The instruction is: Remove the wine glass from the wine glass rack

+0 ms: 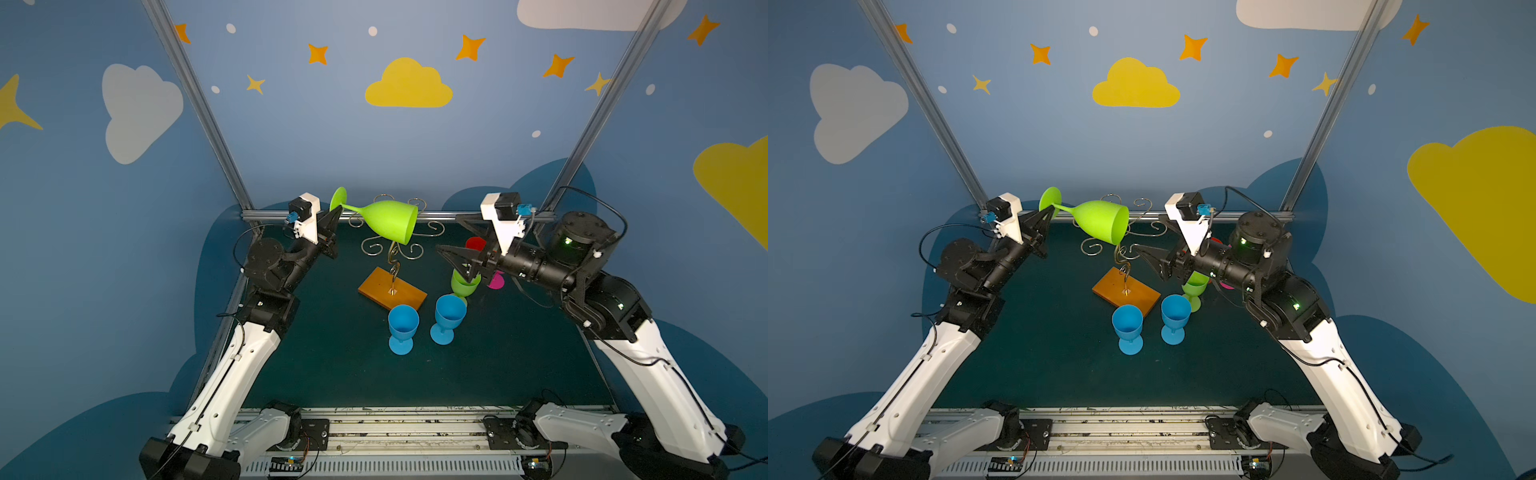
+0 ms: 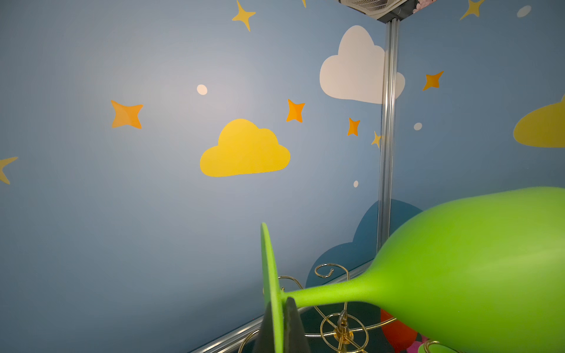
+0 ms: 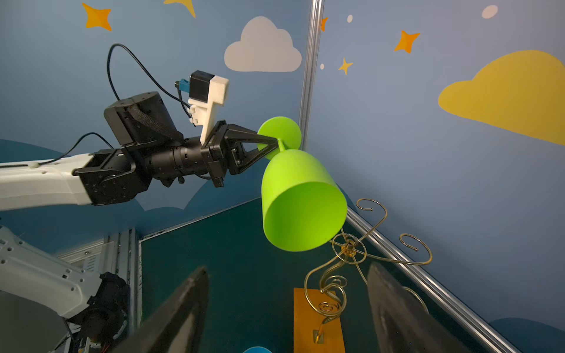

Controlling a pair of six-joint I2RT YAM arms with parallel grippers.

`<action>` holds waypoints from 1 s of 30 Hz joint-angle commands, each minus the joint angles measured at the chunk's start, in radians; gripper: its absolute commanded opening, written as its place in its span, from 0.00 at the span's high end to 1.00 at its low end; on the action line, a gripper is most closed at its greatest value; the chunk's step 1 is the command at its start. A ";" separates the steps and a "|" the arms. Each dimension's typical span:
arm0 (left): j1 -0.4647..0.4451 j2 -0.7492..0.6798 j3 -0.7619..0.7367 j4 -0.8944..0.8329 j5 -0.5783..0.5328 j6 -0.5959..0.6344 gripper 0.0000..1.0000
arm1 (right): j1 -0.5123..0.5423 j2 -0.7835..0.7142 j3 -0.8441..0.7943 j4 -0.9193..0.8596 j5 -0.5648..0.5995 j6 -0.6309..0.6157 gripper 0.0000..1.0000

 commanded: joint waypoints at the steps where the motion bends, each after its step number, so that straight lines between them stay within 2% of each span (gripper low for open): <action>1: 0.009 0.002 0.025 0.018 0.030 -0.068 0.97 | -0.039 0.001 -0.035 0.079 -0.066 0.094 0.23; 4: 0.013 0.002 0.015 0.031 0.082 -0.085 0.97 | -0.055 0.026 -0.039 0.094 -0.054 0.114 0.27; 13: 0.013 -0.009 -0.007 0.045 0.114 -0.102 0.97 | -0.055 0.167 0.029 0.151 -0.053 0.163 0.38; 17: 0.013 -0.013 -0.016 0.050 0.138 -0.106 0.97 | -0.051 0.218 0.060 0.168 -0.052 0.175 0.46; 20: 0.012 -0.014 -0.022 0.055 0.156 -0.105 0.97 | -0.047 0.245 0.081 0.173 -0.055 0.184 0.59; 25: 0.012 -0.007 -0.026 0.054 0.168 -0.100 0.97 | -0.031 0.268 0.107 0.167 -0.066 0.186 0.87; 28: 0.012 -0.002 -0.028 0.057 0.169 -0.098 0.97 | -0.021 0.274 0.115 0.167 -0.064 0.187 0.99; 30: 0.012 -0.001 -0.031 0.063 0.166 -0.094 0.97 | -0.017 0.275 0.114 0.177 -0.063 0.195 1.00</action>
